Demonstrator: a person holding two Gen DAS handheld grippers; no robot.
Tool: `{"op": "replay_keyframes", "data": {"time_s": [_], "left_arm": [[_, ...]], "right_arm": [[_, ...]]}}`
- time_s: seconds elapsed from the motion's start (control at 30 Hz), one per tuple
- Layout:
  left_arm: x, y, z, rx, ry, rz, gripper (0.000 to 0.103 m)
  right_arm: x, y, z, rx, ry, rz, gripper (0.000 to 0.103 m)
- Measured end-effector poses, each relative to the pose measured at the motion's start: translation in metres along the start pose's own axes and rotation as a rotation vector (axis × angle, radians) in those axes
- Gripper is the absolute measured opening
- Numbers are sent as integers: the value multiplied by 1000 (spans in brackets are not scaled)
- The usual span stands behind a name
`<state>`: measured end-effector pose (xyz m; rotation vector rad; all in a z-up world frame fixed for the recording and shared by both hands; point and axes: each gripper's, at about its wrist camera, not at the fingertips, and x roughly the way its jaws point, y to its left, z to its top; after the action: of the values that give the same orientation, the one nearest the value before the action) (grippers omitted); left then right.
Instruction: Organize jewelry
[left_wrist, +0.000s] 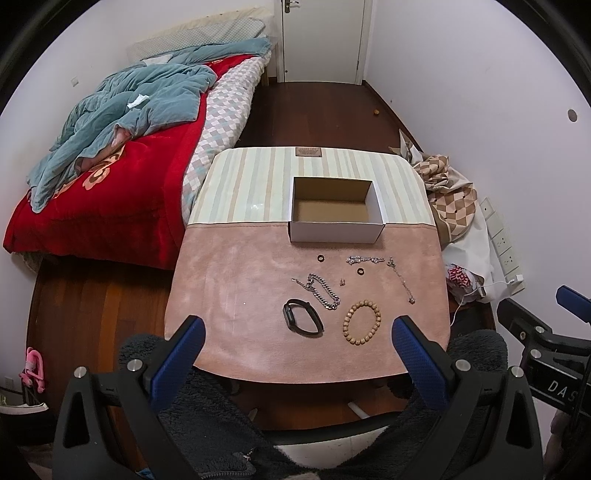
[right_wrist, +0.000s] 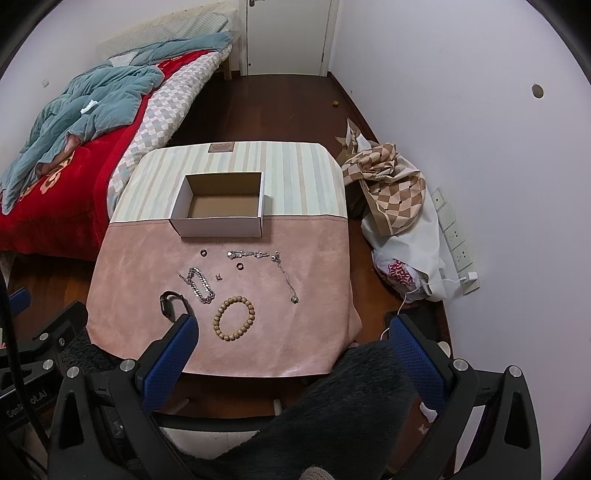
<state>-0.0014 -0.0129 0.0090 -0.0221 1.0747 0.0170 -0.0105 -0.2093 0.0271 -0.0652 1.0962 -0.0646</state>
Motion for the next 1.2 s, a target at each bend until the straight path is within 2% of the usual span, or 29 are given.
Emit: {"op": "replay_keyframes", "data": {"time_s": [0.6,0.63,1.2], "left_arm": [[-1,-14,7,3,-2,0,103],[-6,-2,3,0,-5,-1,103],[-8,-2,2,-2,-13,-5,103]], "right_arm": [[-3,0,3,-2,-4,-8,103],[-3,0,4,-2,-4,-9,103],[-4,2,1,-4,-15,-8,103]]}}
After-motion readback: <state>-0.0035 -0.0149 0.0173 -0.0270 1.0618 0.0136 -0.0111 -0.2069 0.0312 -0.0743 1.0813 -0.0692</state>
